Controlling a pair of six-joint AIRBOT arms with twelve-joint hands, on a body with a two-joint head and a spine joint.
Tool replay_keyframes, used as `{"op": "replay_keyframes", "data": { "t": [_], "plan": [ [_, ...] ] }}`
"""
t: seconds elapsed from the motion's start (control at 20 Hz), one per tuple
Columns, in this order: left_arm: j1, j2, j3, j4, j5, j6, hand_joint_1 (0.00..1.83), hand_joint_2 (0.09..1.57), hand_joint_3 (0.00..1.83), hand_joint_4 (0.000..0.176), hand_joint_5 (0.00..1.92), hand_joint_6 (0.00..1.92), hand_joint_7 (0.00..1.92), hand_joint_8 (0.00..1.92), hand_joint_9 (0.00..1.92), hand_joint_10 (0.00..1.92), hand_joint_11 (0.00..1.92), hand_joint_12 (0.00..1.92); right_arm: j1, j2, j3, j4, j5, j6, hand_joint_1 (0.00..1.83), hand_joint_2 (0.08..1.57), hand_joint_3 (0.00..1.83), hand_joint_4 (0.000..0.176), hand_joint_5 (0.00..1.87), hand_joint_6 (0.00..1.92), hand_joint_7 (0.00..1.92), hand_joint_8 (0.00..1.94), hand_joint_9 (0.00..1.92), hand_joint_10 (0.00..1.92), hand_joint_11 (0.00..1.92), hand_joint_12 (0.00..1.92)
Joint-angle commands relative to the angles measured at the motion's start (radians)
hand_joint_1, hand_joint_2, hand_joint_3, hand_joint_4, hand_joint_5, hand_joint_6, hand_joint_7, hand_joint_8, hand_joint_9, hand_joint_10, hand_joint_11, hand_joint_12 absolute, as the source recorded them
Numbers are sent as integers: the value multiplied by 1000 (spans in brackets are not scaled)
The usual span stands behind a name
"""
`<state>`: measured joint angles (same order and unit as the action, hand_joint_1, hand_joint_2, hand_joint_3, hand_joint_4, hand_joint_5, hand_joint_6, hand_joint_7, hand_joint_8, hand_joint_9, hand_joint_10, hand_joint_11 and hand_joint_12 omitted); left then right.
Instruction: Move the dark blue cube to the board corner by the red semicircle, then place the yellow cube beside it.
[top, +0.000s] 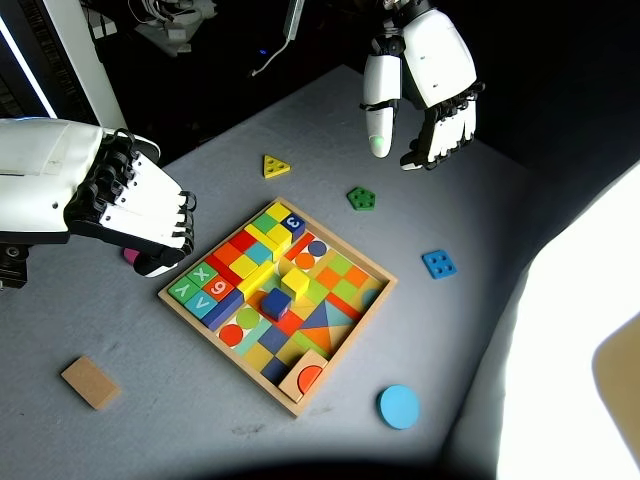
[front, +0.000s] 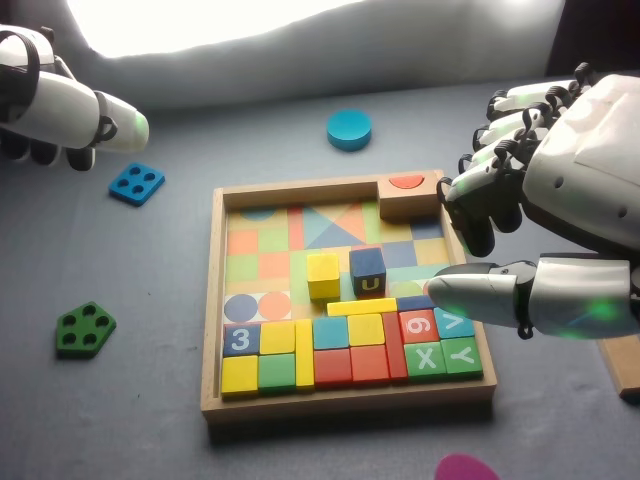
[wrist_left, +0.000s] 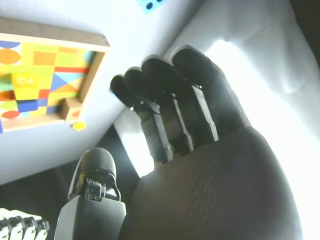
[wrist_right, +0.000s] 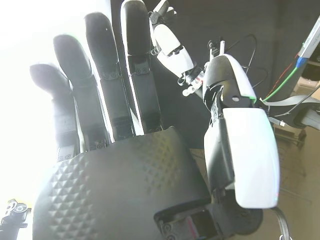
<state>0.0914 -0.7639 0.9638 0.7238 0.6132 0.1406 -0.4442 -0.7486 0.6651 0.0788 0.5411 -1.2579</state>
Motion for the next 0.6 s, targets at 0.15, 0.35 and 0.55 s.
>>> {"op": "replay_keyframes", "data": {
  "t": [0.15, 0.35, 0.55],
  "plan": [
    [-8, 4, 5, 43, -55, 3, 0, 1171, 26, 0, 128, 8, 168, 4, 173, 12, 0, 627, 3, 4, -3, -5, 125, -2, 0, 1179, 16, 0, 180, 10, 135, 1, 73, 19, 0, 256],
    [-8, 4, 5, 43, -55, 3, 0, 1191, 13, 0, 102, 0, 138, 0, 157, 0, 0, 617, 7, 3, -2, 62, 85, -35, 0, 1168, 4, 0, 176, 3, 140, 2, 77, 12, 0, 348],
    [-5, 4, 6, 43, -54, 3, 0, 1210, 6, 0, 149, 8, 150, 1, 141, 0, 0, 517, 19, -18, 19, 114, 23, -40, 0, 1166, 1, 15, 176, 8, 111, 1, 25, 1, 0, 16]
  ]
}}
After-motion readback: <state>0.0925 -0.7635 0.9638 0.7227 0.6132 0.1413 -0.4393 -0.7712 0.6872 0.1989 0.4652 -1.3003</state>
